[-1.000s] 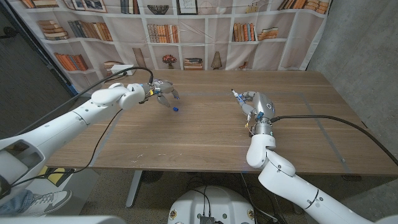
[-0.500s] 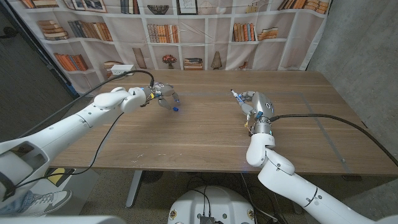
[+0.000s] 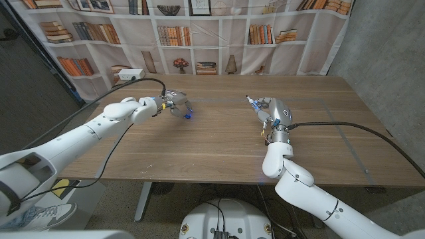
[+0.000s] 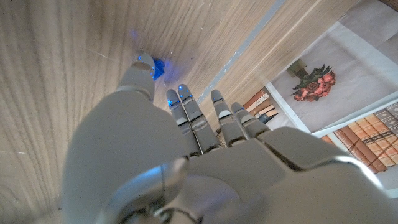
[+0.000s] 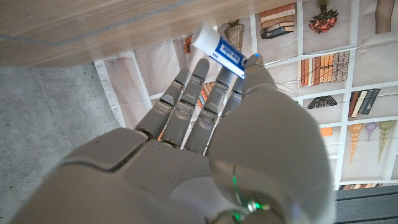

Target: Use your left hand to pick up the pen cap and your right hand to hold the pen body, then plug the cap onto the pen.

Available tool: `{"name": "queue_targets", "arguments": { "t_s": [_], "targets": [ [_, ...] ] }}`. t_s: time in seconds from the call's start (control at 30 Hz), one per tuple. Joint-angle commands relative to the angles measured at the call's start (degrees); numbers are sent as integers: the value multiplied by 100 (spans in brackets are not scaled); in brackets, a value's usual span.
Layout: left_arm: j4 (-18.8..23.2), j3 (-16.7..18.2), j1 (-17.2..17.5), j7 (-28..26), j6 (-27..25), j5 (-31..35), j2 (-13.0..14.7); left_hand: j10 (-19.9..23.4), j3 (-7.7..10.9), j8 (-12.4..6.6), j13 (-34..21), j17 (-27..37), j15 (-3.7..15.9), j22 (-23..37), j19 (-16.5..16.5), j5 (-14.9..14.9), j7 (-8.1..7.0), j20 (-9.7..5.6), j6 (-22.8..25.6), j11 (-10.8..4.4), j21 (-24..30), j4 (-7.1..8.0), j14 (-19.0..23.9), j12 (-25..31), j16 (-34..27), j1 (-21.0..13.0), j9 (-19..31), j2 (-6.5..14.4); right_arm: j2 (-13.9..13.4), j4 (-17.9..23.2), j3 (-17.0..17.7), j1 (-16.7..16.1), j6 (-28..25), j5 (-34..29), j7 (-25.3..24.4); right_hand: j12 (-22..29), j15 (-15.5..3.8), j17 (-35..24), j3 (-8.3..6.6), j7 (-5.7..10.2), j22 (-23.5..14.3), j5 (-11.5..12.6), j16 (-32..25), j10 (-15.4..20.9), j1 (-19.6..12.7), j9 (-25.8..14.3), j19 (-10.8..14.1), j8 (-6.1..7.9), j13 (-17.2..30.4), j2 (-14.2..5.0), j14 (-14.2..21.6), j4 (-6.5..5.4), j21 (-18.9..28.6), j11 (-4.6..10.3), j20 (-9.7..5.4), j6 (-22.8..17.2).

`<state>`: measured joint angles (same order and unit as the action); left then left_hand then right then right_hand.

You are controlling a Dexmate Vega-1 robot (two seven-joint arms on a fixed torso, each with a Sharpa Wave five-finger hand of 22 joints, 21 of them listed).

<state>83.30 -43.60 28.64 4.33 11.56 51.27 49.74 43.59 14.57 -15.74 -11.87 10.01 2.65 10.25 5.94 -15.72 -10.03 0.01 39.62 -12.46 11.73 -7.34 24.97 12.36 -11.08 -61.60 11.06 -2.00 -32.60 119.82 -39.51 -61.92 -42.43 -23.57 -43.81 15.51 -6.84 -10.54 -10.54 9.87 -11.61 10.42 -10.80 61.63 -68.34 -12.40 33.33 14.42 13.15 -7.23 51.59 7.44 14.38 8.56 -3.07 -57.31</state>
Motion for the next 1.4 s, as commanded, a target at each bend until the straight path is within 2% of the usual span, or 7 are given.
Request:
{"name": "queue_targets", "arguments": {
  "t_s": [0.03, 0.3, 0.4, 0.53, 0.67, 1.4],
  "targets": [
    [-166, -77, -49, -43, 62, 43, -99, 103, 4, -52, -19, 15, 821, 28, 42, 2, -13, -11, 128, 2, 47, 28, 96, 31, -30, -43, 8, 15, -14, 14, -11, -1, -33, 10, 5, 41, -608, -19, -98, 271, -8, 25, -6, 413, -27, -32, 68, 29, 32, -56, 37, -50, 8, 350, -683, -267],
    [-210, -91, -65, -80, 76, 47, -137, 253, 25, -67, -37, 24, 818, 27, 67, 10, 20, -5, 212, 1, 49, 44, 255, 59, -70, -70, 4, 68, -19, 44, -13, -6, -119, 17, 35, 36, -591, -19, -95, 270, -10, 20, -2, 402, 1, -33, 54, 32, 28, -46, 23, -56, -1, 350, -688, -266],
    [-222, -100, -81, -93, 84, 62, -153, 424, 42, -103, -77, 32, 834, 25, 120, 24, 35, -5, 338, 0, 61, 54, 389, 114, -96, -90, 0, 107, -12, 49, -14, -7, -144, 17, 29, 30, -593, -19, -97, 272, -11, 21, -1, 394, 5, -33, 52, 31, 23, -48, 19, -56, -3, 350, -690, -259],
    [-233, -124, -96, -118, 76, 121, -166, 703, 61, -247, -141, 35, 842, 21, 159, 69, 32, -58, 763, 3, 54, 59, 591, 181, -106, -131, -4, 131, -39, 57, -25, 4, -146, 19, 55, 30, -604, -22, -109, 273, -11, 21, -5, 390, -2, -33, 64, 28, 24, -54, 25, -47, 1, 350, -675, -247],
    [-248, -122, -93, -130, 67, 113, -180, 824, 65, -274, -162, 35, 846, 19, 171, 87, 31, -68, 858, 5, 51, 61, 651, 209, -106, -140, -9, 132, -33, 56, -26, 16, -154, 23, 54, 34, -598, -24, -117, 272, -12, 14, -7, 389, 4, -34, 56, 33, 30, -56, 22, -42, -5, 350, -671, -250],
    [-329, -149, -61, -91, -11, 90, -246, 1016, 72, -312, -208, 39, 854, 19, 185, 131, 59, -47, 1040, 6, 37, 75, 700, 220, -67, -150, -18, 129, -62, 16, -33, 96, -191, 97, 156, 40, -590, -23, -136, 272, -14, 10, -5, 383, 31, -36, 34, 40, 36, -51, -1, -32, -19, 351, -668, -242]
  ]
}}
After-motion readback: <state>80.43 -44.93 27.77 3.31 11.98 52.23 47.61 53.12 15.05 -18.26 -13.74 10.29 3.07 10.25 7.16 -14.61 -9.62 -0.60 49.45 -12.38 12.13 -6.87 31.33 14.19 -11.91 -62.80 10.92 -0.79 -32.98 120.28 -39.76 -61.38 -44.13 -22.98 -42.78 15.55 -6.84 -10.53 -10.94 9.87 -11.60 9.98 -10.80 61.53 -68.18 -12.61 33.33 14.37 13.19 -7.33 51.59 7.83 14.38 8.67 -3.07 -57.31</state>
